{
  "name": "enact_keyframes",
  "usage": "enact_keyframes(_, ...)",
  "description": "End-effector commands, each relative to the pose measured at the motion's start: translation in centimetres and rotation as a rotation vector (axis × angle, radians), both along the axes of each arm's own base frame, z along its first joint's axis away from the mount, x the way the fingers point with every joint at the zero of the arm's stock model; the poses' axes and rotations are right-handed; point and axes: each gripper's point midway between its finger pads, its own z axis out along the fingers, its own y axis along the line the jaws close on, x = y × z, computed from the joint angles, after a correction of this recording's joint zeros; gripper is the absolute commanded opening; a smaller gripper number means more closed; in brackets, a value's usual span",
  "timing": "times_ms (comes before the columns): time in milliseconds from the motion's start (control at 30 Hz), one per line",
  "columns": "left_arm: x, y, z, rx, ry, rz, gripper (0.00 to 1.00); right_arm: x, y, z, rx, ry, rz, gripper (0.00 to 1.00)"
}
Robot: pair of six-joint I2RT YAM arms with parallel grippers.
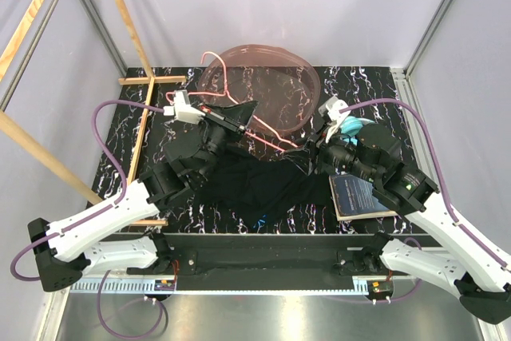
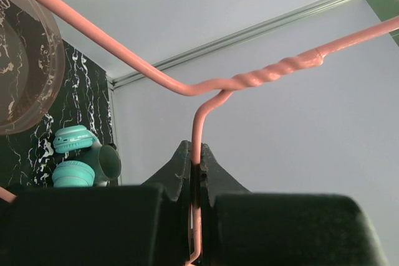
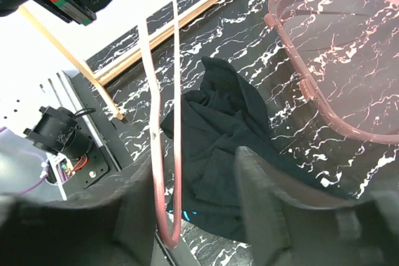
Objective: Remove the t-shirt from the hanger
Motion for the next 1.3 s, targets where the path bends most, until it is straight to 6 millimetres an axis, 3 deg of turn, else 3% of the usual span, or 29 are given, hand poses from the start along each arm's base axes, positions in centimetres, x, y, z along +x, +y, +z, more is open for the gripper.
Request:
enact_keyframes(0, -0.3, 0.0, 1.1, -0.027, -0.015, -0.021, 0.0, -0.2, 0.1, 2.3, 0.053, -0.06, 0.014, 0.45)
enact_keyframes(33, -0.4, -0.1, 0.9, -0.028, -0.013, -0.025, 0.0, -0.1, 0.2, 2.2, 0.052, -0.059, 0.012, 0.22)
enact_keyframes(100, -0.4, -0.3, 1.0, -0.034, -0.014, -0.033, 0.0, 0.0, 0.2, 2.1, 0.051, -0.057, 0.01, 0.0)
enact_keyframes(167, -0.4, -0.6, 0.7, -0.03, -0.009, -0.043, 0.0, -0.4, 0.6, 2.0, 0.052, -0.06, 0.045, 0.0)
enact_keyframes(267, -0.5, -1.4, 0.4, -0.039, -0.011, -0.071, 0.12, -0.3, 0.8, 2.5, 0.075, -0.073, 0.049, 0.0)
enact_keyframes(467, -1.1, -3.4, -0.7, -0.03, -0.01, -0.112, 0.14, 0.9, 1.2, 2.9, 0.079, -0.066, 0.008, 0.0)
enact_keyframes(667, -0.9, -3.0, -0.9, -0.01, -0.012, -0.074, 0.06, 1.1, 1.2, 3.0, 0.081, -0.065, -0.003, 0.0)
enact_keyframes(700, -0.7, -2.9, -1.0, -0.008, -0.009, -0.065, 0.0, 1.2, 1.1, 3.1, 0.08, -0.066, -0.01, 0.0)
enact_keyframes(800, -0.4, -2.9, -1.3, 0.0, 0.002, -0.046, 0.0, 1.5, 1.2, 2.8, 0.071, -0.054, -0.02, 0.0)
enact_keyframes(833, -0.1, -3.1, -1.7, 0.012, 0.012, -0.035, 0.0, 1.7, 1.1, 2.8, 0.068, -0.046, -0.034, 0.05)
enact_keyframes(867, 0.4, -2.5, -0.8, 0.011, 0.007, 0.005, 0.0, 2.1, 1.0, 1.9, 0.035, -0.012, -0.055, 0.22)
enact_keyframes(900, 0.8, -2.2, -1.3, 0.041, 0.026, 0.038, 0.0, 2.7, 0.3, 2.4, 0.029, -0.013, -0.105, 0.37)
enact_keyframes(933, 1.5, -2.0, -1.6, 0.066, 0.039, 0.072, 0.0, 3.0, -0.1, 2.2, 0.017, -0.001, -0.138, 0.62)
enact_keyframes(1033, 3.9, 0.0, 0.2, 0.087, 0.04, 0.196, 0.0, 3.8, -3.0, 1.2, -0.032, 0.049, -0.3, 0.87)
enact_keyframes(1200, 9.2, 3.4, 1.8, 0.108, 0.03, 0.403, 0.0, 2.1, -5.7, 1.2, 0.003, 0.088, -0.368, 0.89)
enact_keyframes(1267, 10.6, 5.1, 3.6, 0.12, -0.002, 0.506, 0.0, 1.3, -6.4, 1.0, 0.009, 0.106, -0.372, 0.89)
